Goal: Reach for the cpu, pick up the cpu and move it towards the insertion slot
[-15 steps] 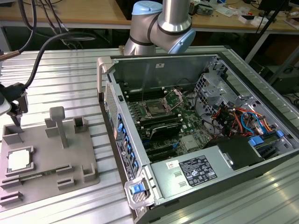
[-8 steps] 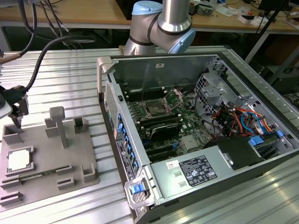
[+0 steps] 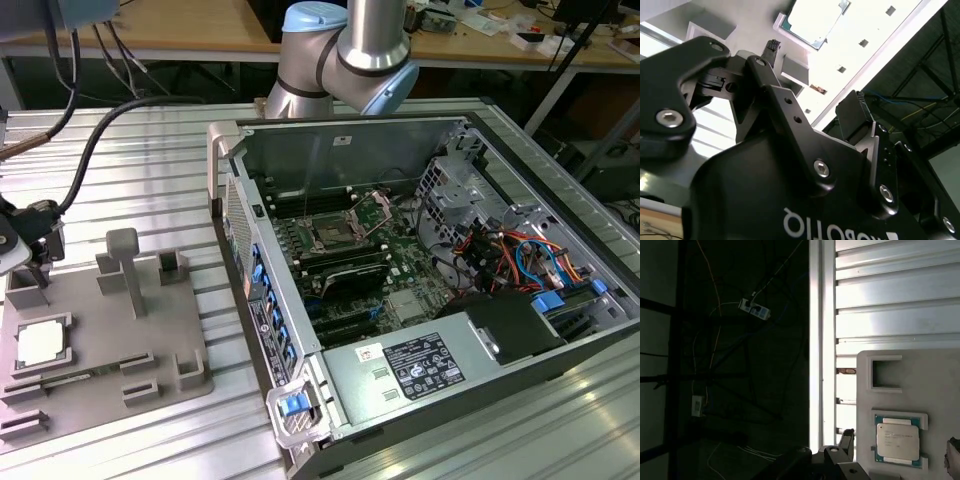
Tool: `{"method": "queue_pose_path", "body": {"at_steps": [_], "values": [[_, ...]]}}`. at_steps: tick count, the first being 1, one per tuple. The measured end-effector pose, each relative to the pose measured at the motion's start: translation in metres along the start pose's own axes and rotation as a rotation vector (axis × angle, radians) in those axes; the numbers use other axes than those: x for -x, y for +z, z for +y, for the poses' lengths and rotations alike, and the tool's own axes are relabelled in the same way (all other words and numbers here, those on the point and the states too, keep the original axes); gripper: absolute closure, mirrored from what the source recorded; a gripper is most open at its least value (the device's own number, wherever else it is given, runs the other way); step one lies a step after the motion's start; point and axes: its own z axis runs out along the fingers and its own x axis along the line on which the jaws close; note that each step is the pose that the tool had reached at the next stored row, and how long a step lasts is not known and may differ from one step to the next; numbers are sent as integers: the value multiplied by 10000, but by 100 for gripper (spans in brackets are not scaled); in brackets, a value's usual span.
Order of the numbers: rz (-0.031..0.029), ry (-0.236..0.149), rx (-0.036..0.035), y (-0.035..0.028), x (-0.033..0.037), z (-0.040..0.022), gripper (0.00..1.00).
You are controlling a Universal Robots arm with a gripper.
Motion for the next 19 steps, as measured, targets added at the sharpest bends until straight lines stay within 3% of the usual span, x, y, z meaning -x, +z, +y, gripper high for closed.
{"method": "queue_pose_path", "body": {"at_steps": [6, 19], "values": [[0, 1, -1, 107, 0, -21, 26], [1, 0, -1, 115, 0, -22, 26]]}}
